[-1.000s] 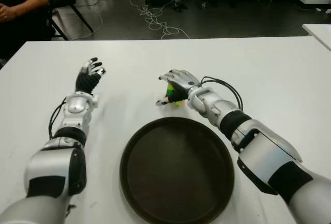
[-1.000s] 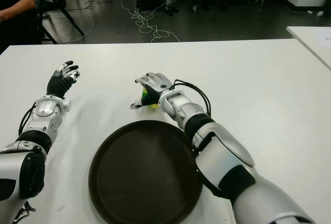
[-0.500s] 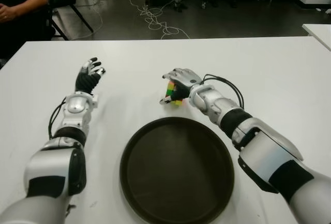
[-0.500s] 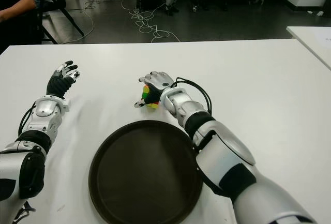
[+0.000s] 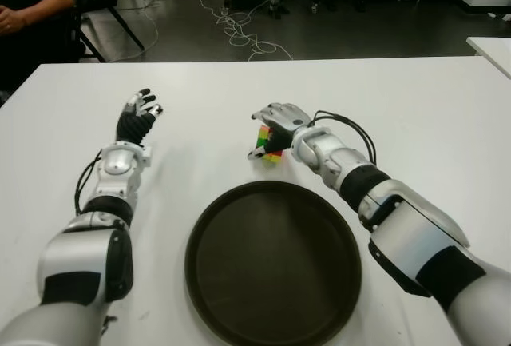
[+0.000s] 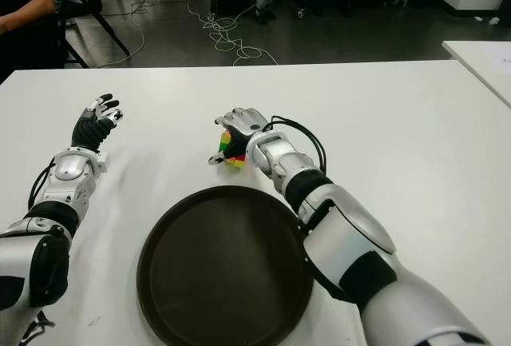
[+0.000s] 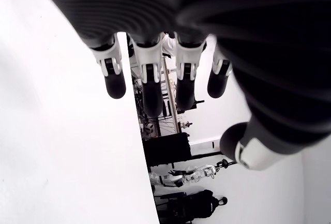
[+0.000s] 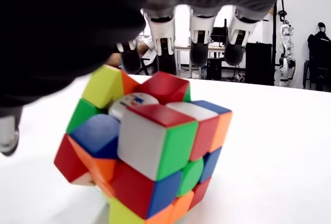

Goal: Pick up the Rubik's Cube and put it in the plate

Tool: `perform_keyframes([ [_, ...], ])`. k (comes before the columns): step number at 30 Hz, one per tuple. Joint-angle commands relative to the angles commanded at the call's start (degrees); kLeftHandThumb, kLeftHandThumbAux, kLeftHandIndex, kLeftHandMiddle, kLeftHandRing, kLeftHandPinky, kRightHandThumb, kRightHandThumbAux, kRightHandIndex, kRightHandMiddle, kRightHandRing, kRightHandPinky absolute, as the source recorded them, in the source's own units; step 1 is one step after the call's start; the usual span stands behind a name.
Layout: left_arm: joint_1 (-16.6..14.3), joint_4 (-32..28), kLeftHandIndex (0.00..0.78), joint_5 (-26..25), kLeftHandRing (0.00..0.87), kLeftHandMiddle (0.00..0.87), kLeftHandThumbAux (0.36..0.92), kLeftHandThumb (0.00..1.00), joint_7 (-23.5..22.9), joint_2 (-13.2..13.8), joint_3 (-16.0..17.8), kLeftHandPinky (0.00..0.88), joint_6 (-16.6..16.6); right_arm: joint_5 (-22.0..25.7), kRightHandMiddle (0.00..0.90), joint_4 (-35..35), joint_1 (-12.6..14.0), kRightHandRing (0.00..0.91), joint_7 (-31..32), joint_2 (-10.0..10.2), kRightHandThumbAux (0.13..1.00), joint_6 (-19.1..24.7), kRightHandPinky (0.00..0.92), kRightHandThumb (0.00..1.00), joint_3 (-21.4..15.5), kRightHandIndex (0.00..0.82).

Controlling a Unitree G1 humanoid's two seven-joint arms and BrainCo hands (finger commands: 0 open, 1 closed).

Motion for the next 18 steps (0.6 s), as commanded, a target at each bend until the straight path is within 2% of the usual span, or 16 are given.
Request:
perform_keyframes([
  [5, -0.01, 0.01, 0.081, -0.02, 0.142, 0.162, 0.607, 0.148, -0.27, 0.03, 0.1, 0.101, -0.03, 0.34, 0.0, -0.1, -0.01, 0.0, 0.11, -0.27, 0.389, -0.55, 0.0, 0.064, -0.38, 0.0],
  [12, -0.01, -0.01, 0.078, 0.18, 0.135, 0.155, 0.594, 0.143, -0.42, 0.11, -0.02, 0.101, -0.18, 0.7, 0.0, -0.38, -0.29, 0.0, 1.94, -0.7, 0.514, -1.39, 0.0, 0.018, -0.99, 0.0],
  [18, -0.05, -0.01, 0.075, 0.24, 0.134, 0.155, 0.589, 0.13, -0.33, 0.13, -0.06, 0.095, 0.0, 1.28, 0.0, -0.57, -0.38, 0.0, 3.63, -0.72, 0.575, -1.89, 0.0, 0.001, -1.75, 0.0],
])
